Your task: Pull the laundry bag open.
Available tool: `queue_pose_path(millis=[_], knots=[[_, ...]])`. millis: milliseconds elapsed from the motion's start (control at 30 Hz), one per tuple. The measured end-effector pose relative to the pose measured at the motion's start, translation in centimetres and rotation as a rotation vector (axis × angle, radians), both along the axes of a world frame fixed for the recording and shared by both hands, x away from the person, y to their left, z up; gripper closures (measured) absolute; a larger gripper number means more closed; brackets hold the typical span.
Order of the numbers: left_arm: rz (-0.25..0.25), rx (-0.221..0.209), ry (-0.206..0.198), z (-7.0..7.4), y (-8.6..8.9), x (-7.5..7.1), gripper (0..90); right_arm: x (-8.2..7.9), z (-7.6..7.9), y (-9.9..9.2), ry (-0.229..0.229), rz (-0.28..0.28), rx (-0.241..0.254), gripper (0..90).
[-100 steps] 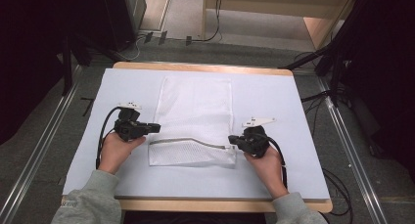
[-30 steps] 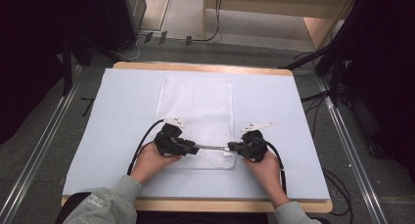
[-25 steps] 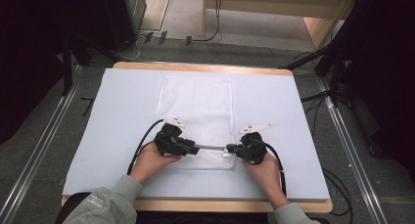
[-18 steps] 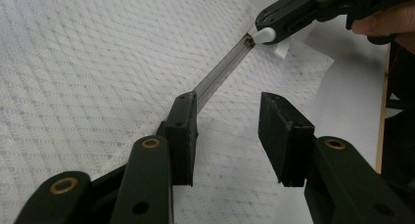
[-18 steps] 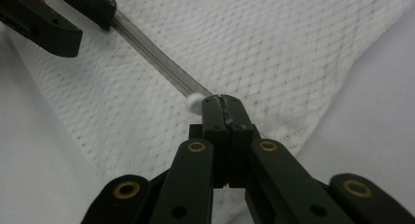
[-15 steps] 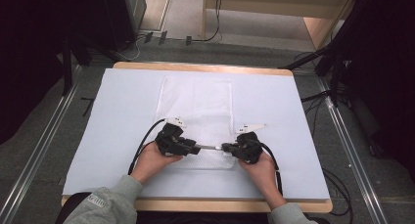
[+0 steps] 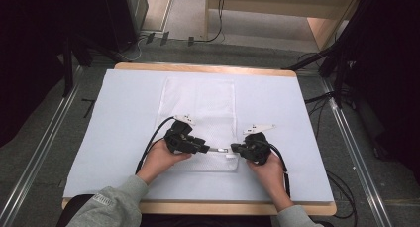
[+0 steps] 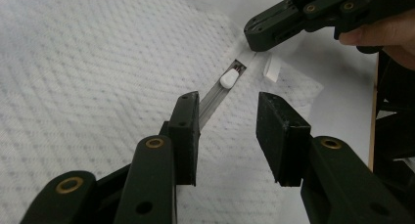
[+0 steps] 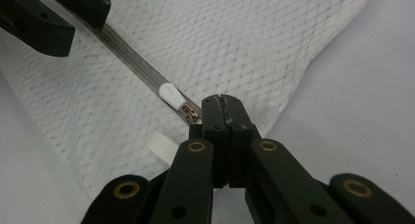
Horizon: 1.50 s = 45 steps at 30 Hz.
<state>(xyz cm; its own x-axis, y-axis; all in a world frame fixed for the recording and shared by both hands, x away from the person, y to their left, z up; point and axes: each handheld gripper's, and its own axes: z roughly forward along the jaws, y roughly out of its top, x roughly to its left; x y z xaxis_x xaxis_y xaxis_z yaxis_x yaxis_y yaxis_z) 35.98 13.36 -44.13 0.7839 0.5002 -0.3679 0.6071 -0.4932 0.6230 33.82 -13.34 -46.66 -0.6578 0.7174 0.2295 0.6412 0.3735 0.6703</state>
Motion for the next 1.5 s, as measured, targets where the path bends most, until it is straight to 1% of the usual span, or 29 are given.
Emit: queue_pose_path(millis=[100, 167, 233, 267, 367, 467, 500, 633, 700, 733, 767, 833, 933, 1000, 1033, 1067, 1100, 1200, 1300, 1367, 1500], knots=[[-0.007, 0.002, 0.002, -0.1, -0.5, 0.3, 63.6, 0.1, -0.3, 0.3, 0.012, 0.003, -0.011, 90.0], [-0.006, 0.003, 0.008, -0.2, -0.8, 0.6, 64.2, 0.0, -0.5, 0.4, 0.002, 0.013, -0.006, 90.0], [-0.012, 0.000, 0.013, -0.2, -1.1, 0.8, 65.0, 0.0, -0.5, 0.5, -0.010, 0.018, -0.013, 90.0], [-0.016, 0.000, 0.007, -0.2, -1.2, 0.8, 65.8, -0.1, -0.6, 0.6, -0.016, 0.019, -0.013, 90.0], [-0.018, -0.009, 0.007, -0.3, -1.5, 0.9, 67.5, -0.3, -0.7, 0.6, -0.024, 0.016, -0.011, 90.0], [-0.023, -0.002, 0.016, -0.5, -1.7, 1.0, 68.8, -0.3, -0.7, 0.6, -0.035, 0.019, -0.014, 90.0], [-0.021, -0.007, 0.021, -0.6, -1.8, 1.0, 69.9, -0.4, -0.7, 0.6, -0.038, 0.018, -0.015, 90.0], [-0.032, 0.000, 0.022, -0.8, -2.3, 1.0, 73.9, -0.4, -0.8, 0.5, -0.045, 0.017, -0.012, 90.0], [-0.035, 0.013, 0.015, -0.9, -2.7, 1.0, 74.9, -0.4, -0.8, 0.5, -0.043, 0.012, -0.005, 90.0], [-0.040, 0.011, 0.020, -1.0, -2.8, 1.1, 75.0, -0.5, -0.8, 0.5, -0.047, 0.015, -0.007, 90.0], [-0.039, 0.021, 0.021, -1.2, -3.1, 1.1, 75.0, -0.5, -0.8, 0.5, -0.050, 0.016, -0.009, 90.0], [-0.036, 0.018, 0.030, -1.5, -3.3, 1.3, 75.7, -0.6, -0.8, 0.5, -0.048, 0.010, -0.006, 90.0], [-0.038, 0.033, 0.035, -1.9, -3.7, 1.4, 76.3, -0.6, -0.9, 0.5, -0.051, 0.007, -0.002, 90.0], [-0.044, 0.040, 0.034, -2.1, -3.9, 1.5, 76.6, -0.6, -0.9, 0.5, -0.054, 0.007, -0.002, 90.0], [-0.036, 0.038, 0.038, -2.2, -4.0, 1.5, 76.8, -0.7, -0.9, 0.5, -0.061, 0.009, -0.002, 90.0], [-0.044, 0.044, 0.037, -2.3, -4.0, 1.6, 77.0, -0.7, -1.0, 0.5, -0.064, 0.009, -0.002, 90.0], [-0.043, 0.040, 0.034, -2.4, -4.1, 1.6, 77.5, -0.7, -1.0, 0.5, -0.064, 0.010, -0.001, 90.0], [-0.044, 0.018, 0.050, -2.5, -4.3, 1.6, 78.7, -0.8, -1.0, 0.5, -0.065, 0.006, 0.001, 90.0], [-0.055, 0.018, 0.050, -2.6, -4.6, 1.4, 79.7, -0.8, -1.0, 0.5, -0.066, 0.003, 0.002, 90.0], [-0.063, 0.025, 0.047, -2.6, -4.9, 1.3, 79.8, -0.9, -1.0, 0.5, -0.067, 0.003, 0.002, 90.0], [-0.064, 0.019, 0.043, -2.8, -5.2, 1.2, 80.9, -0.9, -1.1, 0.4, -0.070, 0.004, 0.005, 90.0]])
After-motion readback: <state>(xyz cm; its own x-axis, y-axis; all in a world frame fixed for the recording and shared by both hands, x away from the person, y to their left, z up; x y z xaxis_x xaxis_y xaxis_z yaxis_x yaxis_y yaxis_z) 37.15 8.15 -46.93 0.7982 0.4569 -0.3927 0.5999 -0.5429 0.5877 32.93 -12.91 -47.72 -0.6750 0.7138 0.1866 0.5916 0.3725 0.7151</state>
